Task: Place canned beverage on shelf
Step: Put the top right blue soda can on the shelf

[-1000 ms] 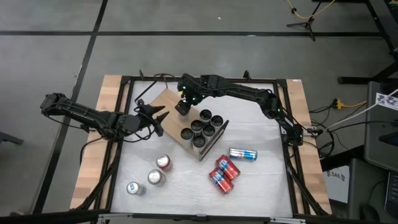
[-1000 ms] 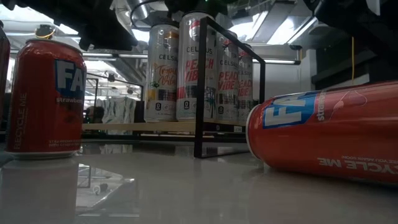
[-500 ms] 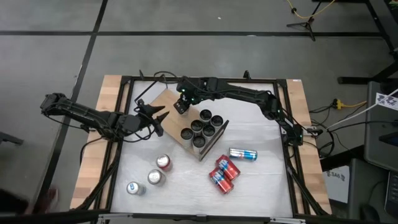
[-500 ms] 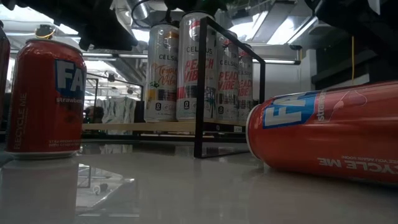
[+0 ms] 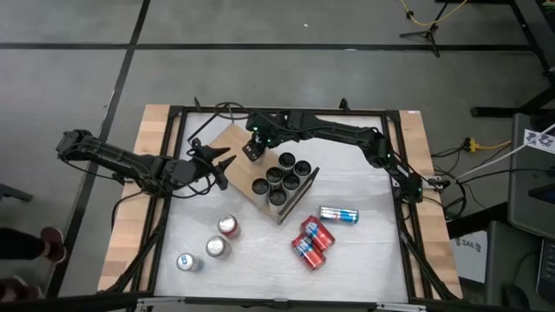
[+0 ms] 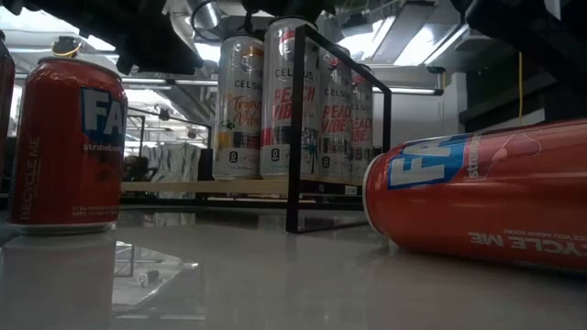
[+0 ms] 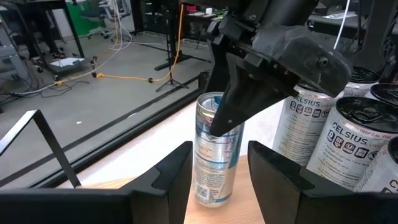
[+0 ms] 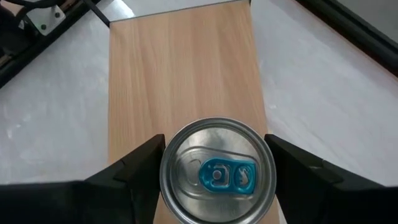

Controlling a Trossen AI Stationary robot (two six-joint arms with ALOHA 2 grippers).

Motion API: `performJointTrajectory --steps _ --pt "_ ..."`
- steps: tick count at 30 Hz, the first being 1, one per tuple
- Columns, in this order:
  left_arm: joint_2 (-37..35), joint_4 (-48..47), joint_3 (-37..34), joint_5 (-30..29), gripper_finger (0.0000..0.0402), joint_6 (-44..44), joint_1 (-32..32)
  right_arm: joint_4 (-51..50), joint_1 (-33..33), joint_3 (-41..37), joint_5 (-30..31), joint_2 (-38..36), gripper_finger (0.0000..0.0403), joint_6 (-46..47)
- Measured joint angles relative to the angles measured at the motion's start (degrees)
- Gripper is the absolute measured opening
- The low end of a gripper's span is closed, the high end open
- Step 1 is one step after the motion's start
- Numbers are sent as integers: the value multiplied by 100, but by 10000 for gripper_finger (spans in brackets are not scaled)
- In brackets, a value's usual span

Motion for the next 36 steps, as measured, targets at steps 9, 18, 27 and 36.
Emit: performJointTrajectory --steps 9,18,27,36 --pt "0 -1 0 13 149 -1 0 -27 0 0 -52 0 248 -2" --pt "0 -1 -2 15 149 -4 0 -20 0 0 -52 0 248 -2" --pt "0 -2 0 15 149 -4 0 -18 0 0 -55 -2 248 -2" --pt "0 -2 -1 15 149 -4 0 -16 0 0 -55 -2 248 87"
